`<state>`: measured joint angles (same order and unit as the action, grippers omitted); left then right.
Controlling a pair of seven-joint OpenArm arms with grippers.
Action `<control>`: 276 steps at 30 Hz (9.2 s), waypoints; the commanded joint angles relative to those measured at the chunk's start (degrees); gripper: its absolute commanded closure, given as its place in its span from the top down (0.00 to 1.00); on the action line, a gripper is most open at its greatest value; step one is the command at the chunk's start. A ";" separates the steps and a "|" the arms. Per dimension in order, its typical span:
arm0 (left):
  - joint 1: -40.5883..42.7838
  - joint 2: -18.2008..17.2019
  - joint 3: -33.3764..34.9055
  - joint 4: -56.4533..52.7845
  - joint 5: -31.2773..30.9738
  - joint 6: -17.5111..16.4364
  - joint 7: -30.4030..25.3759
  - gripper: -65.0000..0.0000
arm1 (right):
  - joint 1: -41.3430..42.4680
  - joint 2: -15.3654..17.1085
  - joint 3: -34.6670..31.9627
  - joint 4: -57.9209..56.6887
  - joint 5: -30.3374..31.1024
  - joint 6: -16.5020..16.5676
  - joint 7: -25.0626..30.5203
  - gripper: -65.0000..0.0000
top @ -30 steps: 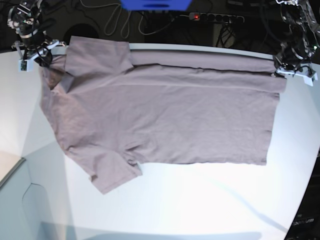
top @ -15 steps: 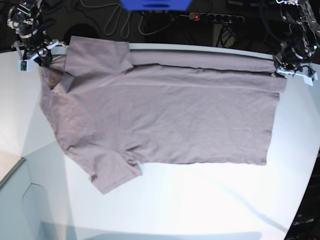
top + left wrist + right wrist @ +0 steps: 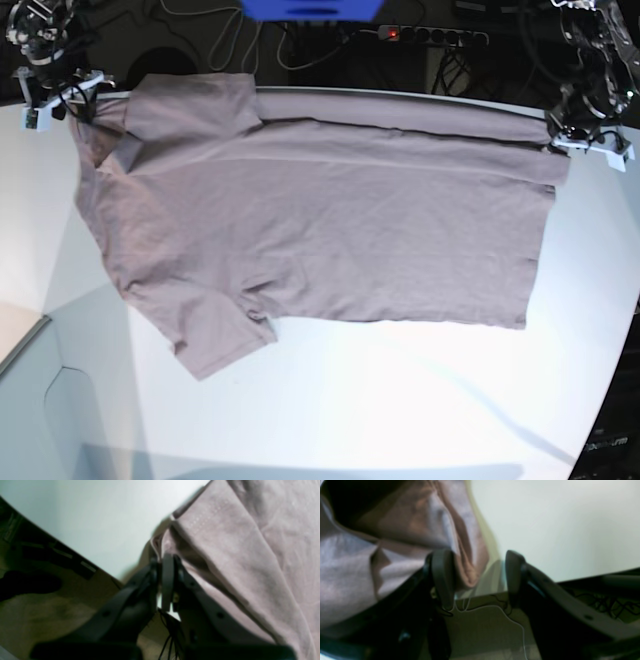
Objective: Layout the t-shirt on the table in an organized manner, then fold the t-shirt properly
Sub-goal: 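Release the sleeve and lift the right gripper off the shirt, then move the right gripper along the folded edge and pinch the shirt, then hold the folded edge with both grippers and pull it taut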
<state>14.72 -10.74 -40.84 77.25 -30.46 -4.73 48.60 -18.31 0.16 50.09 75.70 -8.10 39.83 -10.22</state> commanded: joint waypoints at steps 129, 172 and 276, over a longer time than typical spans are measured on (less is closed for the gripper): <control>-0.70 2.43 -0.17 -0.02 0.70 0.38 0.24 0.00 | -11.19 -9.16 -15.32 16.12 -1.62 0.17 -1.78 0.53; -0.70 2.43 -0.17 0.07 0.35 0.38 0.32 0.00 | -8.55 -9.16 -12.50 15.68 -1.88 0.17 -2.13 0.00; -0.70 2.35 -0.17 0.24 0.35 0.38 0.41 0.00 | 6.74 -5.13 -12.59 16.12 -1.88 0.17 -9.34 0.48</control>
<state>13.91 -8.23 -41.10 77.36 -30.72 -4.75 47.53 -11.94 -5.54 37.43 90.63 -10.90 39.92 -20.97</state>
